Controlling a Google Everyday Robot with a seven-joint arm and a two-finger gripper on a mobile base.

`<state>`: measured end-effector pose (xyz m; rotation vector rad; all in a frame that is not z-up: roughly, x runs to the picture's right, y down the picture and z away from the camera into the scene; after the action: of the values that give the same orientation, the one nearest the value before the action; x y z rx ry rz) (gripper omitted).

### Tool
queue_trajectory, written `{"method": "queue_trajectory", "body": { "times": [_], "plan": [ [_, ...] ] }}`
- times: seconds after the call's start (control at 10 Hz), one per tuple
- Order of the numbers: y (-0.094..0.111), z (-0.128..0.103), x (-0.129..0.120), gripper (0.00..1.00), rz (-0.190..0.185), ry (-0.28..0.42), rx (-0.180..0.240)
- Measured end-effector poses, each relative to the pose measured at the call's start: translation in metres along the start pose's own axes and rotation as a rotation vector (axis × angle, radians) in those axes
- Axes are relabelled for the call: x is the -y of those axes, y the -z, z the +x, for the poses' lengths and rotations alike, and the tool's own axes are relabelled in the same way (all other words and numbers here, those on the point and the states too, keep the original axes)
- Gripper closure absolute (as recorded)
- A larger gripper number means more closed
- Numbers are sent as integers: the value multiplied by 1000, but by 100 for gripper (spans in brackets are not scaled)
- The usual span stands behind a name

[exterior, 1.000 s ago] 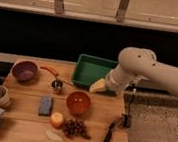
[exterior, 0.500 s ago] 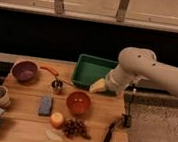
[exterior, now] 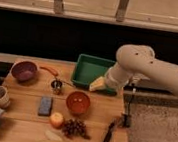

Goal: Place brush in tray

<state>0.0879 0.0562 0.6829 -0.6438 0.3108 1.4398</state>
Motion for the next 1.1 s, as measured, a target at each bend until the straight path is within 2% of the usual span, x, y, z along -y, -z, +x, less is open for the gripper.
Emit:
{"method": "queue_trajectory", "body": {
  "times": [0.1, 0.2, 0.5, 0.6, 0.8, 1.0, 1.1],
  "plan": [
    [2, -4, -3, 20, 16, -8, -4],
    [1, -4, 5, 20, 44, -35, -15],
    [-24, 5, 43, 20, 79, -149, -54],
    [-44, 13, 68, 20, 86, -217, -74],
    [-66, 31, 108, 20, 94, -328, -101],
    [-89, 60, 161, 20, 93, -492, -135],
    [-96, 73, 181, 20, 90, -575, -136]
  ]
}}
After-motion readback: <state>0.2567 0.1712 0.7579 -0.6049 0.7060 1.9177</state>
